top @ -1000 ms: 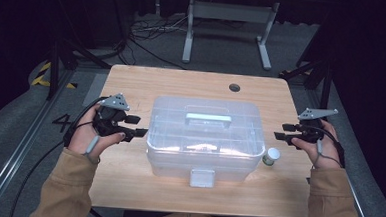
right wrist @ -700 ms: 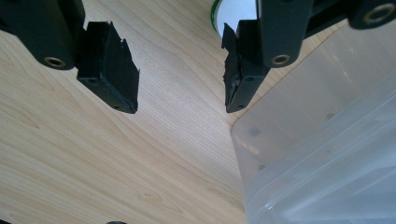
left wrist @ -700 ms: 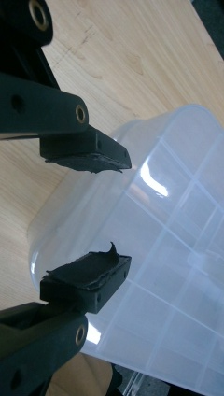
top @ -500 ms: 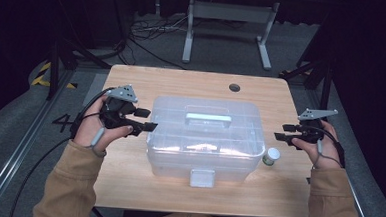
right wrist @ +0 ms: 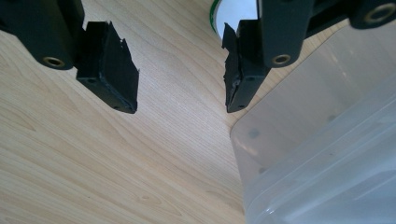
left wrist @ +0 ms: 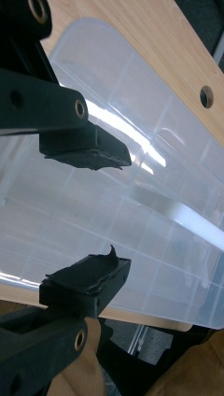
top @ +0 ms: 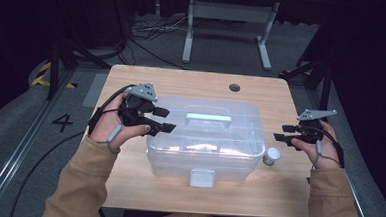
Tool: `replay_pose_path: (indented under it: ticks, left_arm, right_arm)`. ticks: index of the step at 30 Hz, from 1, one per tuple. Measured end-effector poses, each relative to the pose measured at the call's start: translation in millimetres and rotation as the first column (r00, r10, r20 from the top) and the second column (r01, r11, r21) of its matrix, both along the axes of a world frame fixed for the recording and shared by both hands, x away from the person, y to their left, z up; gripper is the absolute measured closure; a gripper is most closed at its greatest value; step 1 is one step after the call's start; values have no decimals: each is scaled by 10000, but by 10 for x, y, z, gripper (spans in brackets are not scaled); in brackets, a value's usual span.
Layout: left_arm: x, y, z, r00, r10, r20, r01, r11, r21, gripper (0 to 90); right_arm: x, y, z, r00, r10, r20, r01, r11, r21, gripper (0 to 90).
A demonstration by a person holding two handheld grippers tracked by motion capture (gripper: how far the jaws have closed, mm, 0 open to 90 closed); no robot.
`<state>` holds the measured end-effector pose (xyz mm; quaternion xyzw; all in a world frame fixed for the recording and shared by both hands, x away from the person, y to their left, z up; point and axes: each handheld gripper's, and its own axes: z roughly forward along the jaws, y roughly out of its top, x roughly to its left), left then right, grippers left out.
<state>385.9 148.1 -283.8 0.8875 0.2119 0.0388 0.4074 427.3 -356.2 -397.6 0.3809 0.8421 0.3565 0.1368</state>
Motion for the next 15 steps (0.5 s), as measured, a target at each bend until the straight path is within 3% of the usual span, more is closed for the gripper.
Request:
replay_pose_path:
  ticks: [15]
  left_arm:
    - [123, -316, -30, 9985, -503, -213, 508, 9985, 215, 431]
  right_arm:
    - [6, 22, -14, 10000, 66, -70, -66, 10000, -39, 455]
